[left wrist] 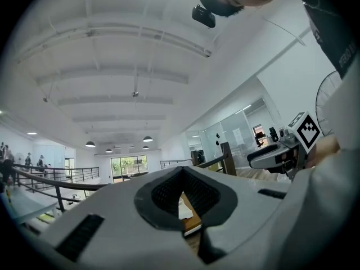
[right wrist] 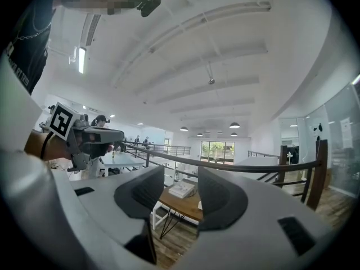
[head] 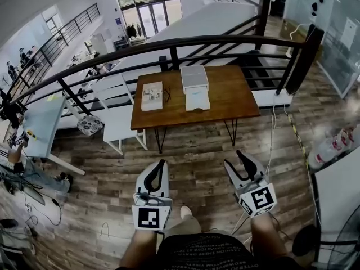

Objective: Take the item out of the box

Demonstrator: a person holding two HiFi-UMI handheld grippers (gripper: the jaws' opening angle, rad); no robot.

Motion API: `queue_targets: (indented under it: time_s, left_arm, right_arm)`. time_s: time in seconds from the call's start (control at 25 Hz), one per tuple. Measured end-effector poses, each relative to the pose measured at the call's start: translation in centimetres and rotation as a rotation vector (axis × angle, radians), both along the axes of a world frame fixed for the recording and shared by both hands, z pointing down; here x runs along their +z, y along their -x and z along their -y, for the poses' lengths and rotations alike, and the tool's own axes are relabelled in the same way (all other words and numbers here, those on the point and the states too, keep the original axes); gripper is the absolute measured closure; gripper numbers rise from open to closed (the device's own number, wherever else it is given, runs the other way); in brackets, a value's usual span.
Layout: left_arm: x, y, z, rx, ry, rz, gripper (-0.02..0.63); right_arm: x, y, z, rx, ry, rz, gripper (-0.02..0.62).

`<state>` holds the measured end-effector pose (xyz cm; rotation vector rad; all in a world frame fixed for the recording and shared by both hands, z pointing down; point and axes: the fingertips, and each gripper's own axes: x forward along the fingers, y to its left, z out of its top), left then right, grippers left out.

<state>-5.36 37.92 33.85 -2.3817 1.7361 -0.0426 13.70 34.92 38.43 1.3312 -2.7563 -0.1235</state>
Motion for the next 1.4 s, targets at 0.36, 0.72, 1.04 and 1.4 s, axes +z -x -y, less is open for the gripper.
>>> queue_targets:
  time_s: [0.36, 0.72, 1.04, 1.4]
  left_arm:
    - [0.6, 3.6, 7.1, 0.023, 0.005, -0.02, 0.601]
    - [0.3, 7.0, 12.6, 0.059, 0.002, 0.0, 0.601]
    - [1.4, 8.9, 15.5, 0.095, 0.005, 0.003, 0.601]
    - [1.8, 8.1, 18.6, 0.117, 0.005, -0.014, 0.601]
  right_arm:
    - [0.5, 3.8, 6.4, 0.009, 0.027, -0.008, 0.408]
    - [0.6, 7.8, 11.9, 0.03, 0.037, -0.026, 0.408]
    - [1.1, 9.8, 14.0, 0.068, 0.036, -0.029, 0.408]
    - [1.5, 8.6, 16.4, 0.087, 0.059, -0.02, 0.41]
